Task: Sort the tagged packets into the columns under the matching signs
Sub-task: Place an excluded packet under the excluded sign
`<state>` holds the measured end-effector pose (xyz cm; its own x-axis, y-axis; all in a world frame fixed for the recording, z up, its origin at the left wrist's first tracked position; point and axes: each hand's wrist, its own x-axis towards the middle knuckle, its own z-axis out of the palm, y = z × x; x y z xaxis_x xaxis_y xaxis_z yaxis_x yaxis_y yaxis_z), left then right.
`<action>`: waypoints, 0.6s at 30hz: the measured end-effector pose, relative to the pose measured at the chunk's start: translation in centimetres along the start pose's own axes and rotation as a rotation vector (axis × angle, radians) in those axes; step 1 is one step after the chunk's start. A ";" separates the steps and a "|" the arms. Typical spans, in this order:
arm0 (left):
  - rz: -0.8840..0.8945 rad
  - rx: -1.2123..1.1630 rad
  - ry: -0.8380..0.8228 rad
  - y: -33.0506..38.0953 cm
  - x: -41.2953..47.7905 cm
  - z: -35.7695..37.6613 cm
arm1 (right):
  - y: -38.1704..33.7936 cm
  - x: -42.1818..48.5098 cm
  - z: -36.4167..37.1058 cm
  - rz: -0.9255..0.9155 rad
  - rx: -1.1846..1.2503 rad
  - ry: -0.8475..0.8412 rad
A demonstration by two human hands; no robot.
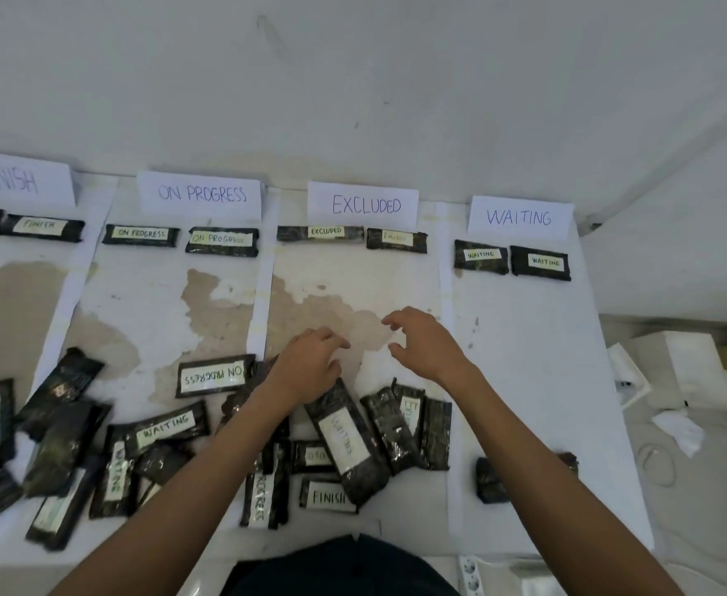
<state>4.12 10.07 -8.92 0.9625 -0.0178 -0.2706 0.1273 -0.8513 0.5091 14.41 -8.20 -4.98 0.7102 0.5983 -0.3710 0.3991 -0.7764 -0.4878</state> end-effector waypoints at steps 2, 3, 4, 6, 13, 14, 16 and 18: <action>0.018 -0.009 -0.024 0.1 -1.8 1.0 | -0.2 -1.8 1.3 0.038 0.022 -0.036; 0.025 -0.016 -0.026 0.2 -2.7 1.5 | -0.3 -2.6 2.0 0.060 0.030 -0.059; 0.031 -0.024 -0.021 0.3 -3.5 1.9 | -0.4 -3.3 2.8 0.089 0.029 -0.084; 0.041 -0.034 0.003 0.6 -5.1 2.8 | -0.6 -4.8 4.6 0.177 0.005 -0.123; 0.063 -0.044 0.056 1.1 -8.1 4.1 | -1.3 -8.6 9.0 0.371 -0.018 -0.087; 0.060 -0.070 0.064 1.3 -8.4 4.1 | -1.3 -8.9 9.1 0.375 0.038 -0.056; 0.014 -0.199 0.080 2.2 -8.9 4.2 | -1.4 -9.5 8.7 0.379 0.180 -0.002; -0.115 -0.424 0.085 3.6 -9.5 3.9 | -1.8 -10.1 8.3 0.326 0.250 0.080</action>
<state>-5.53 5.12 -7.69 0.9505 0.1227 -0.2854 0.3041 -0.5549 0.7744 1.69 -11.22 -6.89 0.8230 0.3038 -0.4800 -0.0007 -0.8444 -0.5356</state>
